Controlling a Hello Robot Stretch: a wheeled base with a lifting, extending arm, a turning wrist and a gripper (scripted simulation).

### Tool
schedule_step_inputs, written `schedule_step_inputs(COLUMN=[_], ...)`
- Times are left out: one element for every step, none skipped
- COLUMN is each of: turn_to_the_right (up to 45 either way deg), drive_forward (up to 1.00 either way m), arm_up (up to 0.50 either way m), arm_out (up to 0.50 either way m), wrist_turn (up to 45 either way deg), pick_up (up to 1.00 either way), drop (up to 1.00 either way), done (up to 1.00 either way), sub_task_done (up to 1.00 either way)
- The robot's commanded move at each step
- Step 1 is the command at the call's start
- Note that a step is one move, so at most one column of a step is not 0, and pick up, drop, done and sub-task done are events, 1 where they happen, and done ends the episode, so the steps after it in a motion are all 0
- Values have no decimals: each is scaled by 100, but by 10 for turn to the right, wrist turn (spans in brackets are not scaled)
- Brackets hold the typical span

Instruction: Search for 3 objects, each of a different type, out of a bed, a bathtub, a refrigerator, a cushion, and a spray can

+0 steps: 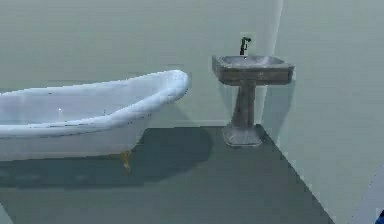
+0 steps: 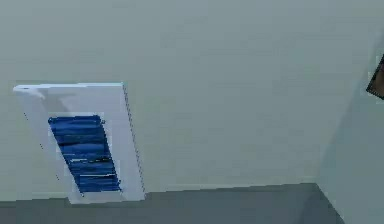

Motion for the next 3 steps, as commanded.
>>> schedule_step_inputs(turn_to_the_right=[0, -450, 0], drive_forward=[80, 0, 0], arm_up=[0, 0, 0], arm_out=[0, 0, 0], wrist_turn=[0, 0, 0], pick_up=[0, 0, 0], drop=[0, 0, 0], done=[0, 0, 100], sub_task_done=[0, 0, 0])
